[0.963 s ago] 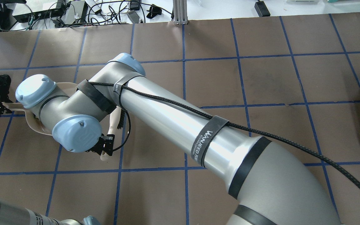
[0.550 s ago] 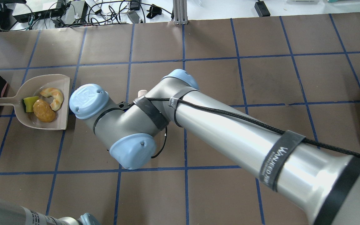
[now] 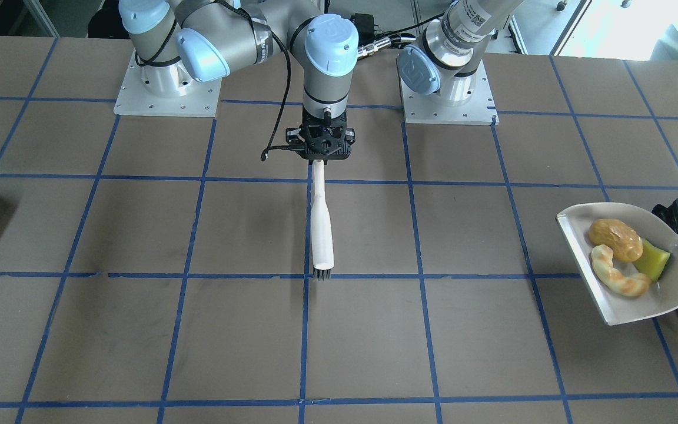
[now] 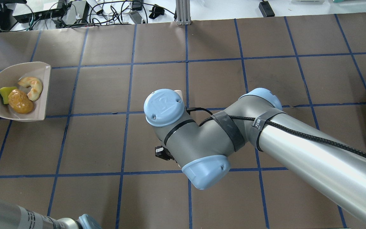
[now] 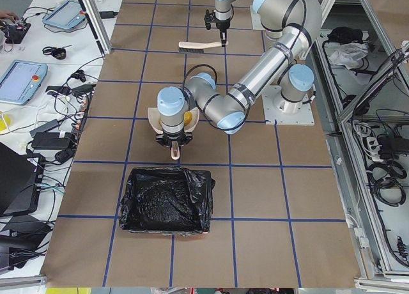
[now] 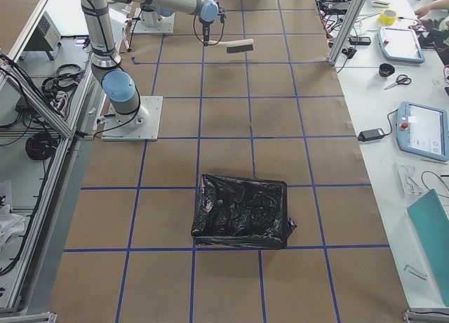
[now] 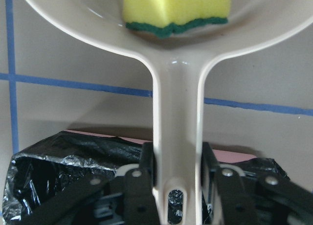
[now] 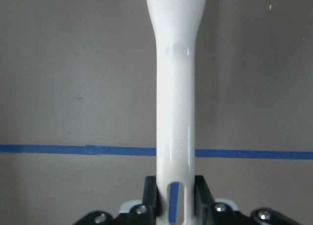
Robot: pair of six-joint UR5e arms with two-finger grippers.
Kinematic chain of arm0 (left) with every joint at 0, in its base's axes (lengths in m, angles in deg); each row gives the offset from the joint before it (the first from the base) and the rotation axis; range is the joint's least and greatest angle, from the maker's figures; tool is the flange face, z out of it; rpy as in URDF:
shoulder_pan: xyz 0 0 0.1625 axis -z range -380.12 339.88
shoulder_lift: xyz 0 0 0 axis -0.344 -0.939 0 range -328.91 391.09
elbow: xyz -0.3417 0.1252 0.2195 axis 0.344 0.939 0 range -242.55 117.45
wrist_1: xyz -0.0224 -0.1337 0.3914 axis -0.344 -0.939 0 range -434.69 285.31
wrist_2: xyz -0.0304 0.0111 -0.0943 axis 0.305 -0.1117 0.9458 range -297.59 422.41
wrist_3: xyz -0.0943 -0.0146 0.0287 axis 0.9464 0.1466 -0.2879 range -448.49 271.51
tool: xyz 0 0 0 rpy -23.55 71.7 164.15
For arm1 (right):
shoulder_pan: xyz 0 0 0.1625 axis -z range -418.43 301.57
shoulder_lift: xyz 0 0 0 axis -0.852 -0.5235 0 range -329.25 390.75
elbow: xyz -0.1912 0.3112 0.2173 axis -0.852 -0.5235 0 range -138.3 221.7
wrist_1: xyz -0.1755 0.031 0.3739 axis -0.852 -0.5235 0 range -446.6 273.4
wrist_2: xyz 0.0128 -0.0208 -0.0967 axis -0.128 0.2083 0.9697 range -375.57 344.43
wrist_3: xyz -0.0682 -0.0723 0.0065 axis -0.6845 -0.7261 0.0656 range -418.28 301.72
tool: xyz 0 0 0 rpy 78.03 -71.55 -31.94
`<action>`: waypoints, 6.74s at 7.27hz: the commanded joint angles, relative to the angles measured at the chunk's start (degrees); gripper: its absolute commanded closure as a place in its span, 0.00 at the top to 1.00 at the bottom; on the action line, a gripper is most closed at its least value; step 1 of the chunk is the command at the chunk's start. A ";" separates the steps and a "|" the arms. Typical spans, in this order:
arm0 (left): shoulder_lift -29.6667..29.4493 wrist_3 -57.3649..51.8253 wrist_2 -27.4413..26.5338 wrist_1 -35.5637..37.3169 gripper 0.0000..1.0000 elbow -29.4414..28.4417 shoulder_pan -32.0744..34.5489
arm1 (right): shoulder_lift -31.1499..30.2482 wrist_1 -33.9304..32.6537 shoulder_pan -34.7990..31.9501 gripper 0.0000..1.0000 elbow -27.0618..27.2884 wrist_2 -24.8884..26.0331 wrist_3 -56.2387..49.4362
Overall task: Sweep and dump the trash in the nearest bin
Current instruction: 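Lift the loaded dustpan with the left gripper while right draws the brush back, then tip the dustpan over the black bag with left while right sets brush down, then carry the empty dustpan back toward the table center with the left gripper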
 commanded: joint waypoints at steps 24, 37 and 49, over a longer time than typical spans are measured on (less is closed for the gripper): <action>-15.92 -19.43 -13.37 40.82 0.00 -21.77 -7.72 | -5.18 15.08 4.49 1.00 -14.30 -1.14 -1.84; 2.88 20.22 4.20 16.21 0.00 -7.82 1.66 | -14.16 28.31 29.46 1.00 -23.85 -1.41 -33.84; 8.00 106.14 -5.47 4.54 0.00 6.55 41.56 | -11.61 19.88 29.72 1.00 -21.82 -0.71 -33.93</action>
